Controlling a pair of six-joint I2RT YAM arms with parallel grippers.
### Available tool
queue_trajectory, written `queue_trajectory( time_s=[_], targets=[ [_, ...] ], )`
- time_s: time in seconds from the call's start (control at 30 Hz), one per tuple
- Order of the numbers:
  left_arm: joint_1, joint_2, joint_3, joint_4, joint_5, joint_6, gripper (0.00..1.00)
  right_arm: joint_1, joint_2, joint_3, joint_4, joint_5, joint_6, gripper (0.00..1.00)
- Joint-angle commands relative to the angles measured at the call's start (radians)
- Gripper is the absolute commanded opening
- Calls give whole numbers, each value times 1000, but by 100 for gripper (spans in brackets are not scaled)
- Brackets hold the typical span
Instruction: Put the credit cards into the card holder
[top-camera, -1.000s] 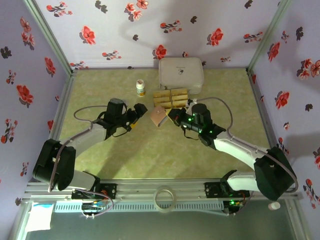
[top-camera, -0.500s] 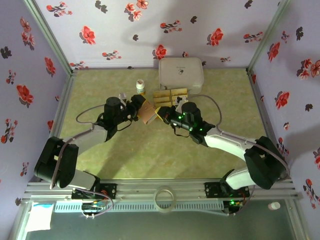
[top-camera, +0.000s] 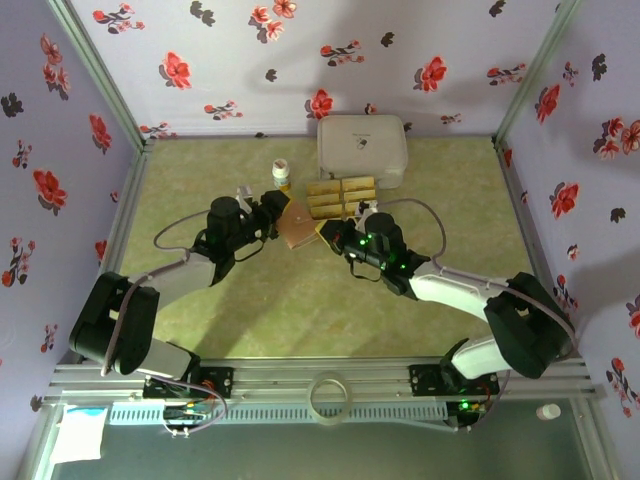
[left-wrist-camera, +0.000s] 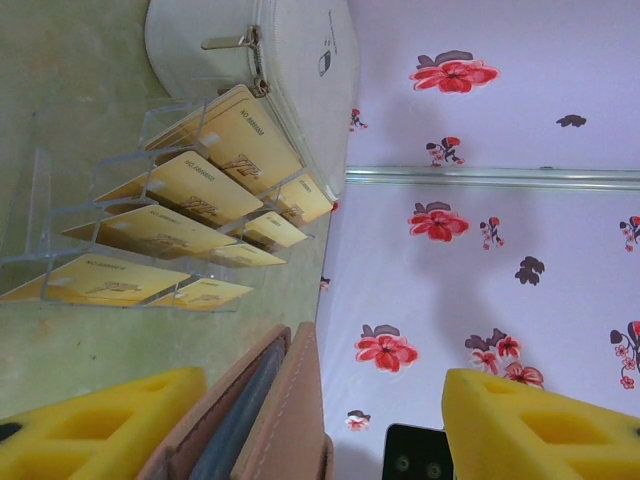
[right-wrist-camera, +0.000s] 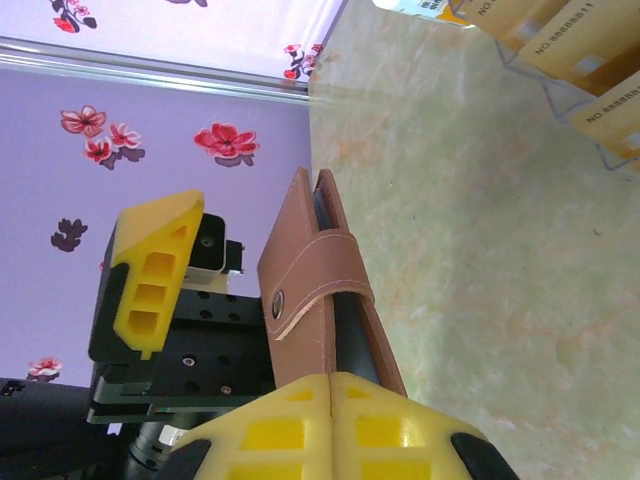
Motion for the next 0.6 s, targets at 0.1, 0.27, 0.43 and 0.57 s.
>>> queue_trajectory(
  time_s=[0.1, 0.27, 0.43, 0.57],
  targets=[
    [4, -6, -34, 35, 13, 28, 50, 6, -28, -18, 13, 46, -1, 0],
    [5, -9, -48, 36, 12, 30, 47, 7, -31, -31, 13, 52, 0, 0],
    [5, -17, -56, 28, 8, 37, 47, 6, -37, -42, 10, 60, 2, 0],
    [4, -14, -57, 32, 7, 39, 39, 7, -33, -41, 12, 57, 2, 0]
  ],
)
